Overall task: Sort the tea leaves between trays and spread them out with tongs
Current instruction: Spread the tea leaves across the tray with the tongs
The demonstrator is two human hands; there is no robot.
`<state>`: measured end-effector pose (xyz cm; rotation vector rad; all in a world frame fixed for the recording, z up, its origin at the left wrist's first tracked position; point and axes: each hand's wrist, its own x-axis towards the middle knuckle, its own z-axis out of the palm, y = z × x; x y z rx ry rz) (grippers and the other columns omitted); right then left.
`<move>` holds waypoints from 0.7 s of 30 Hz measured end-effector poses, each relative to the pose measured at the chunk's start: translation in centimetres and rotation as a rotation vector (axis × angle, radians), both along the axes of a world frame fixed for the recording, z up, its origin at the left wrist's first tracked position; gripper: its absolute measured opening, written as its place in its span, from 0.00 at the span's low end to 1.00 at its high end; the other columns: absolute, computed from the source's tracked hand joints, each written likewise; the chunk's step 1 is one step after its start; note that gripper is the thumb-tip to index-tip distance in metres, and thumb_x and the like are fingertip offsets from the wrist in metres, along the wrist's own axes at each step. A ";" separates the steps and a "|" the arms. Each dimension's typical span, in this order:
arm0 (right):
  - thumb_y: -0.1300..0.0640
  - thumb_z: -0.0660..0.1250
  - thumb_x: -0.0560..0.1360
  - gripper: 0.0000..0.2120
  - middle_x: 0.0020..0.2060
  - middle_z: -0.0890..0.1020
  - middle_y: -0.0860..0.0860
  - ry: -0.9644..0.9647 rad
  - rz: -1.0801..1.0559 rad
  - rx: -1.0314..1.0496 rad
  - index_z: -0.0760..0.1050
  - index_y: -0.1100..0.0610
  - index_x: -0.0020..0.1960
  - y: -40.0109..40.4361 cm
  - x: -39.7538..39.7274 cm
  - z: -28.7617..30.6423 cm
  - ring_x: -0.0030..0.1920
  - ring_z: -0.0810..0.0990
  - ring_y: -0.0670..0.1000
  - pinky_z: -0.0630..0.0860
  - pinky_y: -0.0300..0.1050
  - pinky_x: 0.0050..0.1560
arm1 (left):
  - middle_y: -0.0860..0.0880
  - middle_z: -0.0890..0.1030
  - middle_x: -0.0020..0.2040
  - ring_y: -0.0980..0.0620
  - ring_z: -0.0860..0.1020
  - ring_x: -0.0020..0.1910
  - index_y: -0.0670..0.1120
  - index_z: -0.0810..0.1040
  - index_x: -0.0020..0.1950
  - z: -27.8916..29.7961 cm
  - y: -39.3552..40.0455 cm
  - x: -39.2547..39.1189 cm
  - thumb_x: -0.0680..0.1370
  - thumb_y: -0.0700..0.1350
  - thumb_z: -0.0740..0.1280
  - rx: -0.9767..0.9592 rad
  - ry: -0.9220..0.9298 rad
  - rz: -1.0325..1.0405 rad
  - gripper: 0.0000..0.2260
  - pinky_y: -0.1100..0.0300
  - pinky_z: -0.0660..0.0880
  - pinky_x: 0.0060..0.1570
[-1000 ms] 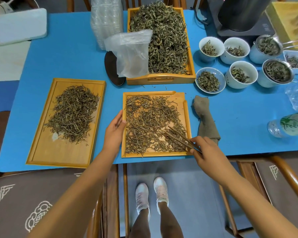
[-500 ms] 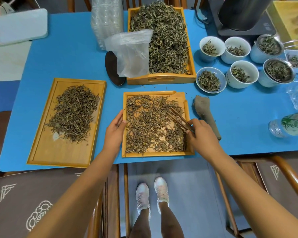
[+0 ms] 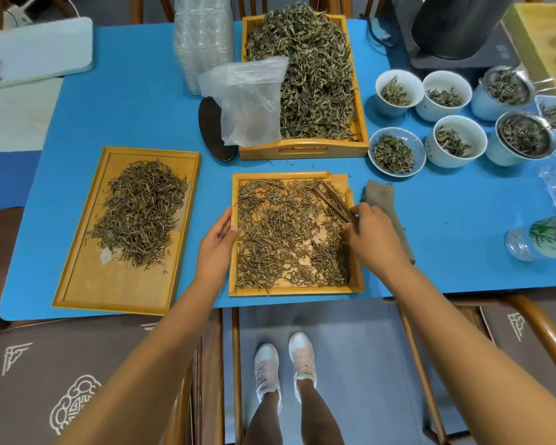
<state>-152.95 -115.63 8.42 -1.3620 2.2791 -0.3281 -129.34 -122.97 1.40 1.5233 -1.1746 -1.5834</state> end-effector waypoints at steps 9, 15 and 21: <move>0.61 0.60 0.77 0.12 0.53 0.74 0.60 -0.087 0.240 -0.007 0.69 0.62 0.59 2.2 2.6 0.0 0.55 0.71 0.59 0.68 0.49 0.52 | 0.51 0.69 0.71 0.56 0.68 0.68 0.50 0.67 0.71 -0.4 -0.1 0.2 0.79 0.40 0.62 0.010 0.020 -0.004 0.20 0.61 0.64 0.66; 0.61 0.60 0.77 0.12 0.53 0.74 0.60 -0.054 0.183 0.014 0.69 0.62 0.60 3.2 1.8 -0.1 0.55 0.71 0.59 0.68 0.49 0.53 | 0.51 0.69 0.71 0.57 0.68 0.67 0.51 0.68 0.71 -0.6 -0.2 0.2 0.79 0.41 0.62 -0.001 0.020 -0.007 0.20 0.63 0.64 0.63; 0.61 0.60 0.77 0.13 0.54 0.74 0.59 -0.086 0.196 -0.035 0.69 0.61 0.61 3.0 2.5 0.5 0.55 0.72 0.59 0.68 0.49 0.55 | 0.52 0.69 0.70 0.58 0.68 0.67 0.52 0.68 0.70 -0.8 -0.2 0.3 0.79 0.41 0.62 -0.001 0.022 -0.007 0.20 0.64 0.64 0.63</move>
